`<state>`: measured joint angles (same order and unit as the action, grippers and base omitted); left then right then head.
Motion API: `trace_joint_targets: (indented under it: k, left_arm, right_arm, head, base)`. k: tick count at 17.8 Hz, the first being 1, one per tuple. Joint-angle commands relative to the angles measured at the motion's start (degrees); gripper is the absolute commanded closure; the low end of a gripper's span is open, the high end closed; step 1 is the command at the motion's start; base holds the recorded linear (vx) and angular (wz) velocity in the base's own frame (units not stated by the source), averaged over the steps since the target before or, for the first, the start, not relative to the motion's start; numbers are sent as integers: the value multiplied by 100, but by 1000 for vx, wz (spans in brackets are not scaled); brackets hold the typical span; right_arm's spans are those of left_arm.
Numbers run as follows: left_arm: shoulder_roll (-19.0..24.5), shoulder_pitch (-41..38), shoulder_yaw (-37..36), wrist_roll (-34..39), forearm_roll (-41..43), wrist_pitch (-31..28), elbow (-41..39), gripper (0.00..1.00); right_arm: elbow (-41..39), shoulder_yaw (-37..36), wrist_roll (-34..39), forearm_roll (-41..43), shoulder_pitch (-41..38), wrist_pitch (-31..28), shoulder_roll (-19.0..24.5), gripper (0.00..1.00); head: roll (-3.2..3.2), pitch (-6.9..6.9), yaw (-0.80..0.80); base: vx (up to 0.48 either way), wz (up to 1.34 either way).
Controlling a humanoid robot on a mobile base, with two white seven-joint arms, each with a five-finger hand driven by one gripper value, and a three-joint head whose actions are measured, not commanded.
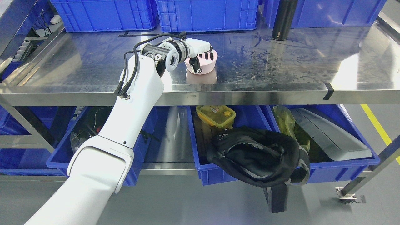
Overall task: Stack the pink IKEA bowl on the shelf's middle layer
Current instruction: 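Close the left hand fingers on the pink bowl's rim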
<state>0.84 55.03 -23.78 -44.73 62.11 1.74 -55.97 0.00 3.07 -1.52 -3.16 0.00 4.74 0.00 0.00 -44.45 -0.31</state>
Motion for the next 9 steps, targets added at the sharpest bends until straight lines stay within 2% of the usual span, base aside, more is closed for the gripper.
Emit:
trace_joint_targets:
  k: [1,9]
  left_arm:
    - [16,70,5,8,37,20,534,50]
    - [16,430,-48,122,46,55,1307,50]
  right_arm:
    - [-100,1,2,0,-132,1,-100,0]
    - [-100,1,2,0,-132,1,-100,0]
  head:
    - [0,0,0]
    - [0,0,0]
  base:
    - [0,0]
    - [0,0]
